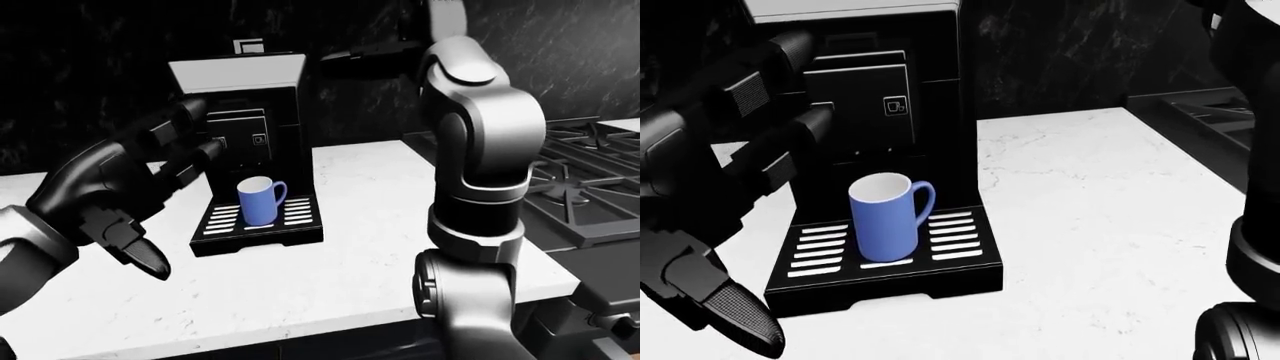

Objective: Press the button on the coffee machine to serve coffee.

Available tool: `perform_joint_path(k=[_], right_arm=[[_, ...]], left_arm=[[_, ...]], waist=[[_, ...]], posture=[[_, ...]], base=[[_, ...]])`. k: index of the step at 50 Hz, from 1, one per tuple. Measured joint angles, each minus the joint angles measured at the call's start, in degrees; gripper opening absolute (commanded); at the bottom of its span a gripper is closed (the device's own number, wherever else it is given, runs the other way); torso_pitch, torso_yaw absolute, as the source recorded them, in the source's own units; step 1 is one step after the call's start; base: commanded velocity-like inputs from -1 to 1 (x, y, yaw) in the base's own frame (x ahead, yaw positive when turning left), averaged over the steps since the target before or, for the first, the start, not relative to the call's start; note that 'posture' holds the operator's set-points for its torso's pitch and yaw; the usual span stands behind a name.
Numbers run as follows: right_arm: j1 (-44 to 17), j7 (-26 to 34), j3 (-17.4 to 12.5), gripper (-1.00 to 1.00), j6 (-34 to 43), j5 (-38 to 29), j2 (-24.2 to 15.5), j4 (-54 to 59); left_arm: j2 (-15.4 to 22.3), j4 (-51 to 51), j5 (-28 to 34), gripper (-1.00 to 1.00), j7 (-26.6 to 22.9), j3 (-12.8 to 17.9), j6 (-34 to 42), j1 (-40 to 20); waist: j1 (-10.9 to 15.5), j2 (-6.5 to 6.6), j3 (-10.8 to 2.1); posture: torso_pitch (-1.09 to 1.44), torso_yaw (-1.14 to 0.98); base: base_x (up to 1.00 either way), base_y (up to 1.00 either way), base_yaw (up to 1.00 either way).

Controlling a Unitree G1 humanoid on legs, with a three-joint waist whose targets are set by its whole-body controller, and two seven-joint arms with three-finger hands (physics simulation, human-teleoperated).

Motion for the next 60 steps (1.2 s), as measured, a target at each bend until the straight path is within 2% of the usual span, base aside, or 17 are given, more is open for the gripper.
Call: perform_joint_path(k=[13, 22, 32, 37, 60], right_arm=[[0.92, -0.36, -0.04, 1.0, -0.52, 0.19, 0.41, -0.31], [1.23, -0.52, -0.02, 1.0, -0.46, 0.38, 0.5, -0.69], [1.51, -0.61, 0.05, 1.0, -1.05, 0.5, 0.57, -0.09], [1.17, -0.73, -0.02, 1.0, -0.6, 0.57, 0.41, -0.38], [1.87, -0.91, 0.0, 1.0, -1.0, 0.86, 0.67, -0.56]], left_arm=[[-2.21, 1.7, 7.3, 1.0, -4.82, -0.67, 0.6, -0.06], [-3.63, 2.06, 9.56, 1.0, -5.87, -0.78, 1.63, -1.6], [-5.08, 3.08, 12.26, 1.0, -7.21, -2.3, 1.67, -2.26], [-6.06, 4.35, 15.36, 1.0, -9.17, -3.4, 1.27, -2.32], [-9.04, 7.59, 26.66, 1.0, -17.24, -4.52, -0.01, -2.67]], waist=[[0.03, -0.24, -0.07], [0.0, -0.42, -0.14], [-0.03, -0.46, -0.18], [-0.01, -0.59, -0.15], [-0.02, -1.02, -0.31]], posture=[[-0.5, 0.0], [-0.5, 0.0], [-0.5, 0.0], [-0.5, 0.0], [-0.5, 0.0]], base=[[0.0, 0.0, 0.0], [0.0, 0.0, 0.0], [0.0, 0.0, 0.0], [0.0, 0.0, 0.0], [0.0, 0.0, 0.0]])
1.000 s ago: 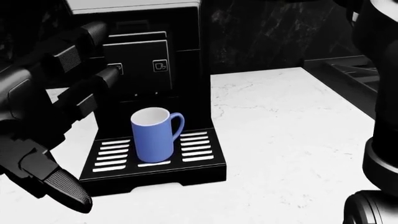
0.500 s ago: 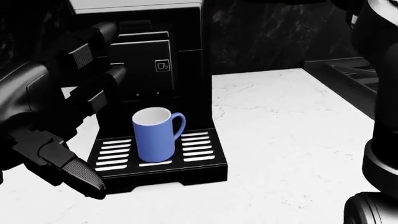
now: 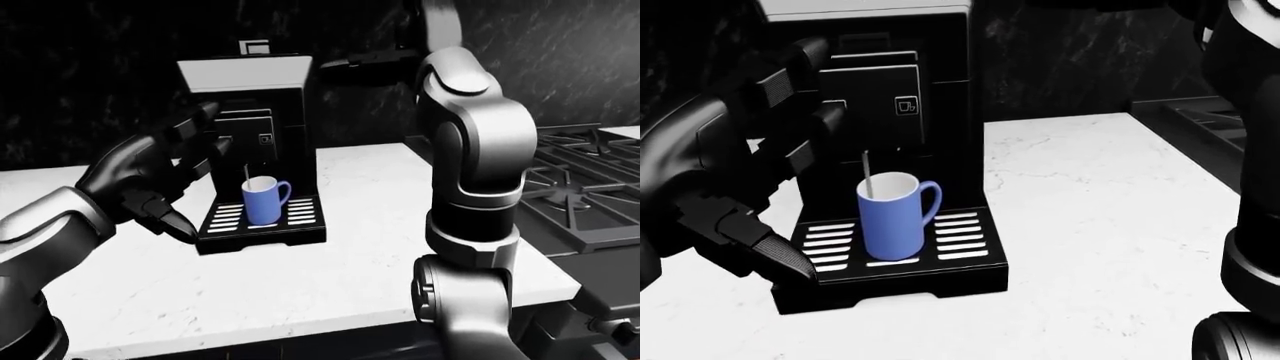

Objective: Press the button on the coffee machine to serve coffee.

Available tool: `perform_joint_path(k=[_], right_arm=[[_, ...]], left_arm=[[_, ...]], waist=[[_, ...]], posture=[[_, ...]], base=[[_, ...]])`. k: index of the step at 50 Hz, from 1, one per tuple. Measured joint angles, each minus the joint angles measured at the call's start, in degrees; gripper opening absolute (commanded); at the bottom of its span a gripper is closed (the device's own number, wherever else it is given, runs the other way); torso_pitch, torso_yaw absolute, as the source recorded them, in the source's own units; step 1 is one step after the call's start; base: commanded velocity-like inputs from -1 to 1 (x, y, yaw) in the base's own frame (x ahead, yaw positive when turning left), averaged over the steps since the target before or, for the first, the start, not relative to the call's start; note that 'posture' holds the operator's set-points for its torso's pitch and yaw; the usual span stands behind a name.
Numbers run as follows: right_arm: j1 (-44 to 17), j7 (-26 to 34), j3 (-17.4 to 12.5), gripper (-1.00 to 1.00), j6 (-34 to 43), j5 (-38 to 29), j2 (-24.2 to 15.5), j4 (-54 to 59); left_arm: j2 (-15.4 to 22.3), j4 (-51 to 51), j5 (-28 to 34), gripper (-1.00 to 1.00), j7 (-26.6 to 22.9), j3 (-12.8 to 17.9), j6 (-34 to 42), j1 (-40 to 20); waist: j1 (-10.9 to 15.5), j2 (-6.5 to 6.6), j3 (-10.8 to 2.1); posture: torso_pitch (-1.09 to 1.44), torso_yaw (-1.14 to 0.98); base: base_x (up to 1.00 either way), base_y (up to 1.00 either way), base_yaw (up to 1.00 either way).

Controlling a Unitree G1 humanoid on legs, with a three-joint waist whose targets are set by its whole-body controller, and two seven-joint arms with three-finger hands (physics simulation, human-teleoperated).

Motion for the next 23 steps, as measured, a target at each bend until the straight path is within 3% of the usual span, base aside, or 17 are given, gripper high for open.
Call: perform_joint_path(k=[23], right_arm=[[0.2, -0.34, -0.07, 1.0, -0.21, 0.43, -0.08, -0.05]], left_arm=[[-1.92, 2.53, 5.56, 1.0, -4.04, -0.54, 0.29, -2.37]], waist=[[-0.09, -0.13, 0.16]], posture=[[-0.5, 0.0]], base=[[0.0, 0.0, 0.0]])
